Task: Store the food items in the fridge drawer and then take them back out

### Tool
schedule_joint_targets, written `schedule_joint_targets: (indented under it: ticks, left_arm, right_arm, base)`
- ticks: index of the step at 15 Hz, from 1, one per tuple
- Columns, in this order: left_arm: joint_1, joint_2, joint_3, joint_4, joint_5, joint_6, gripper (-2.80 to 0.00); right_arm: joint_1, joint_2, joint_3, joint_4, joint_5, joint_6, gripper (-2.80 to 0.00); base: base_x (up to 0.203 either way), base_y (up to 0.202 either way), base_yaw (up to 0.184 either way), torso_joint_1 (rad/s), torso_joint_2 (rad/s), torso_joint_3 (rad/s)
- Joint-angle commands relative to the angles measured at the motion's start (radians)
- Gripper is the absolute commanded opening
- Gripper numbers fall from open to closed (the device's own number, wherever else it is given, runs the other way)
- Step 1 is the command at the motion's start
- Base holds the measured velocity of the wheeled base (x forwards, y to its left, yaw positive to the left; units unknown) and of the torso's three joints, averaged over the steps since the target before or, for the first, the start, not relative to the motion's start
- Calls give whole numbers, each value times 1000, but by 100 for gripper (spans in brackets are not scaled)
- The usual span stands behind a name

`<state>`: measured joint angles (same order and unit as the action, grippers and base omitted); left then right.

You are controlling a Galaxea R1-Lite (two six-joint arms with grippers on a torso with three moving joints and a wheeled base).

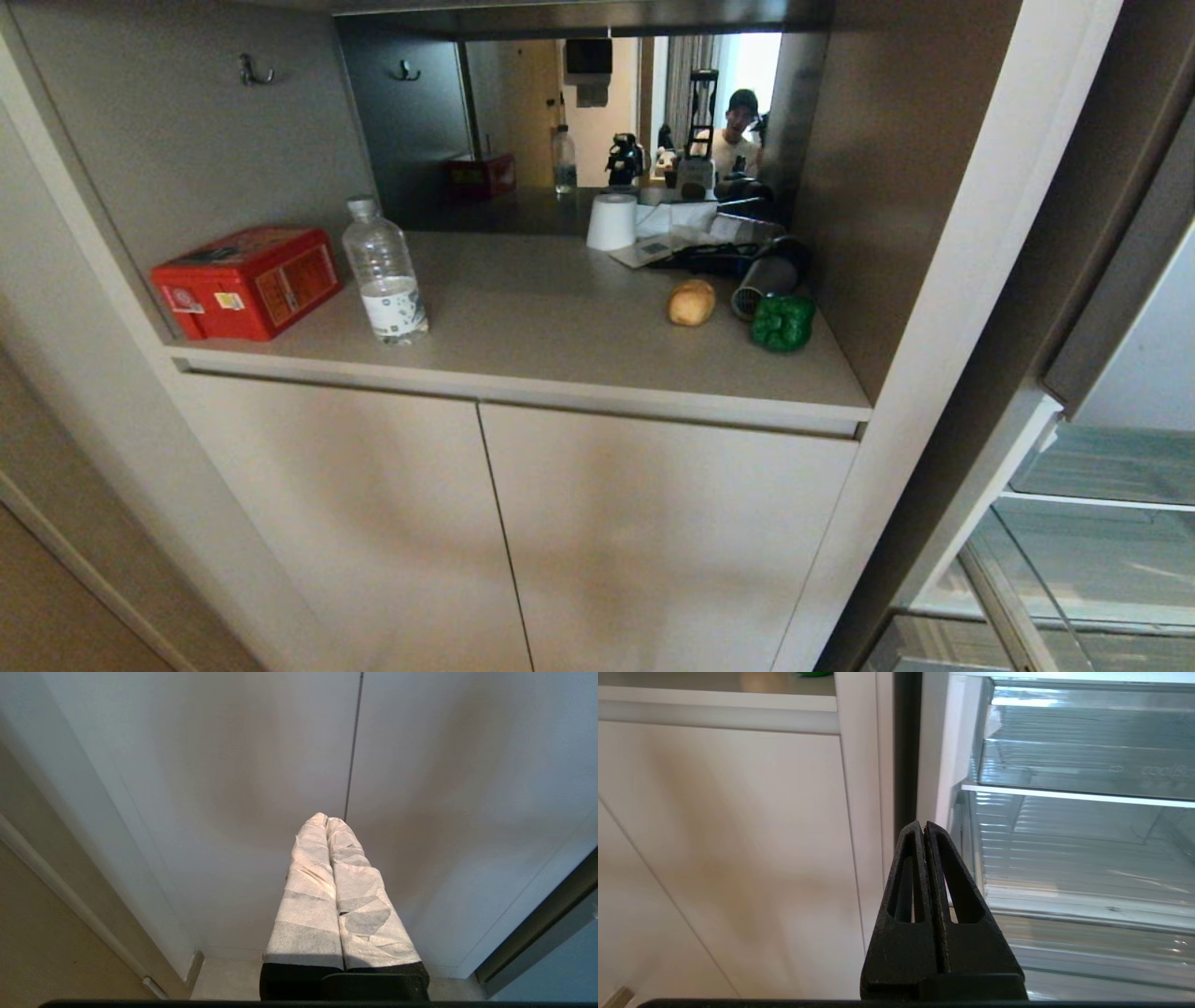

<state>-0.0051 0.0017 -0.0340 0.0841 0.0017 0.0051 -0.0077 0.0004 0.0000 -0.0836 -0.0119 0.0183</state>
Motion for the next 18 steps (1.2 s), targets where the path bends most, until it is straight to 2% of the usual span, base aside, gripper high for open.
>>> schedule_joint_targets:
  ticks: [1, 18]
  left_arm:
    - [-1, 1, 0, 0, 0, 0, -280]
    - [-1, 1, 0, 0, 1, 1, -280]
  right_arm:
    - [0, -2, 31, -1, 0, 0, -280]
    - [0, -2, 31, -1, 0, 0, -280]
  base:
    - [0, 0, 0, 0, 0, 0]
    - [0, 0, 0, 0, 0, 0]
